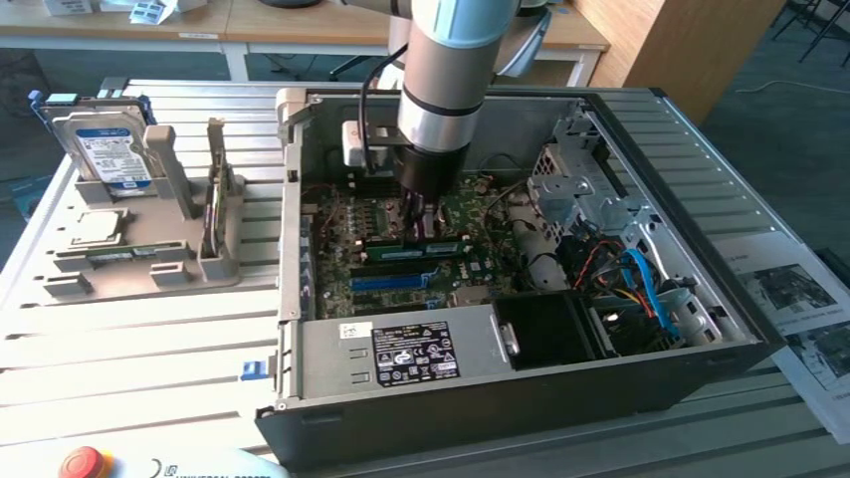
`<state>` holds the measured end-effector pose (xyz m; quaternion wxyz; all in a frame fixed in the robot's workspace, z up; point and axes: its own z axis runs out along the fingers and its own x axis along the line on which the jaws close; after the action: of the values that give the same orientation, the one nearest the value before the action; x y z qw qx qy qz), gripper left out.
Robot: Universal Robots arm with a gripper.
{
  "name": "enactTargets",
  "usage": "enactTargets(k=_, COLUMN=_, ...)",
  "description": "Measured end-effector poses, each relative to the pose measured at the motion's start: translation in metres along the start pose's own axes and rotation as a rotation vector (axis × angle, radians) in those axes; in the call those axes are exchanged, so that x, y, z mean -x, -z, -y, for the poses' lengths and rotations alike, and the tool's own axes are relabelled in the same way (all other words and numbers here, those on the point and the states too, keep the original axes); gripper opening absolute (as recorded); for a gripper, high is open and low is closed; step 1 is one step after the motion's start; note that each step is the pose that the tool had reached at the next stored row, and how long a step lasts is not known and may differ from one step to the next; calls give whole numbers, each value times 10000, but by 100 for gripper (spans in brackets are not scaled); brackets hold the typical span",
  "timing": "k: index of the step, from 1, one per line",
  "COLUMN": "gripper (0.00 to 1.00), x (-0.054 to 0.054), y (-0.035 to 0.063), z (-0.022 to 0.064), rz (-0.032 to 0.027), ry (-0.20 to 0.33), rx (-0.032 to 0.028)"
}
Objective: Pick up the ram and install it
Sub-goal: 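Press down the ram until it locks into place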
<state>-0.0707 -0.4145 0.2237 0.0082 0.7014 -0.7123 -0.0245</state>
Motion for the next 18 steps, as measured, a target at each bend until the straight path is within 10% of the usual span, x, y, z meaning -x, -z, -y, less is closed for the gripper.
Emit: enactTargets(k=18, gripper=10, x=3, y=185, z=-9, rz=-6, ry=-2, rx=5)
